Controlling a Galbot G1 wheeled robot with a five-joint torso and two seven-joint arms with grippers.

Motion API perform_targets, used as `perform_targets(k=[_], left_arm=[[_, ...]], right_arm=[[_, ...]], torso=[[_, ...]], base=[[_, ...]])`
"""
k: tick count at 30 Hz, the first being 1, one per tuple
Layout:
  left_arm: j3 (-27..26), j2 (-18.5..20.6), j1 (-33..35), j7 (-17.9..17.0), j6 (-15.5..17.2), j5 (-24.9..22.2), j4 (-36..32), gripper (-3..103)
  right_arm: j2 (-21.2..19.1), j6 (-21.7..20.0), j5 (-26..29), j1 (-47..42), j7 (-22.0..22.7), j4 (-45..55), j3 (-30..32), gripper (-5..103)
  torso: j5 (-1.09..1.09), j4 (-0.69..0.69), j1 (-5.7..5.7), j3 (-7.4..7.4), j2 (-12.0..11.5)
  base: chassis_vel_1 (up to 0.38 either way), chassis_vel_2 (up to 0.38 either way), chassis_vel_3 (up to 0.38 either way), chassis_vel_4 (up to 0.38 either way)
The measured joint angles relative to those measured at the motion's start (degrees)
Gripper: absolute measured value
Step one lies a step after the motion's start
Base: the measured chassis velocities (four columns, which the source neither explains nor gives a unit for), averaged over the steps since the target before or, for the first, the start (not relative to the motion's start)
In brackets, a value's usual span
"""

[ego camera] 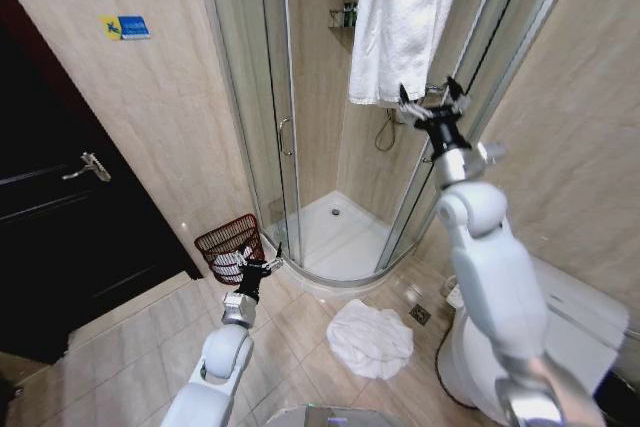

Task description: Discard the used towel into the hamper.

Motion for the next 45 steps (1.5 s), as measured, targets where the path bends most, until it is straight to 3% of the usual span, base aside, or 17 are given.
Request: perform_targets(k=[6,10,12,15,17,21,30,45], left_arm=[[1.11,-1.18,0.08,0.32,-0.24,1.20,0.43,100],[1.04,-1.47,0.10,0.39,-0.39,1.29,0.44,100],[0.73,-1.62,0.26,0.38,-0.67,1.26,0.43,100],[0.47,-1.64,0.37,0.38,-0.93,1.22,0.42,100],[0.02,-1.84,0.74,0.37,-1.50,1.05,0.43,100],[-0.35,-2.16,1.26,0.37,-2.22,0.93,0.56,100],[-0.69,-2.55,1.63,0.37,-3.44,0.62,1.03,100],[-2.12,-1.93,2.44,0.35,-4.38,-1.09,0.99,100]], right_arm=[[-3.77,-1.12,3.52,15.07,1.15,-5.37,-7.19,100],[-3.93,-1.26,4.32,24.18,1.75,-11.14,-11.54,100],[-2.98,-2.51,5.45,31.58,3.24,-15.58,-14.54,100],[-2.09,-3.45,6.24,35.72,4.03,-18.30,-16.35,100],[0.41,-5.09,6.73,42.32,5.61,-23.95,-18.57,100],[2.86,-6.43,8.64,46.92,7.43,-29.06,-19.61,100],[4.31,-8.13,17.83,50.12,11.66,-31.32,-21.48,103],[5.23,-7.21,18.42,50.81,10.75,-33.21,-21.98,65]], torso=[[0.01,-0.02,-0.04,-0.05,-0.09],[0.03,-0.02,-0.05,-0.06,-0.13],[-0.02,0.00,-0.05,-0.07,-0.15],[-0.01,0.00,-0.07,-0.09,-0.16],[-0.01,0.00,-0.09,-0.10,-0.18],[0.00,0.01,-0.09,-0.11,-0.21],[0.01,-0.01,-0.11,-0.13,-0.24],[0.00,-0.01,-0.13,-0.15,-0.27]], base=[[0.000,0.000,0.000,0.000],[0.000,0.000,0.000,0.000],[0.000,0.000,0.000,0.000],[0.000,0.000,0.000,0.000],[0.000,0.000,0.000,0.000],[0.000,0.000,0.000,0.000],[0.000,0.000,0.000,0.000],[0.000,0.000,0.000,0.000]])
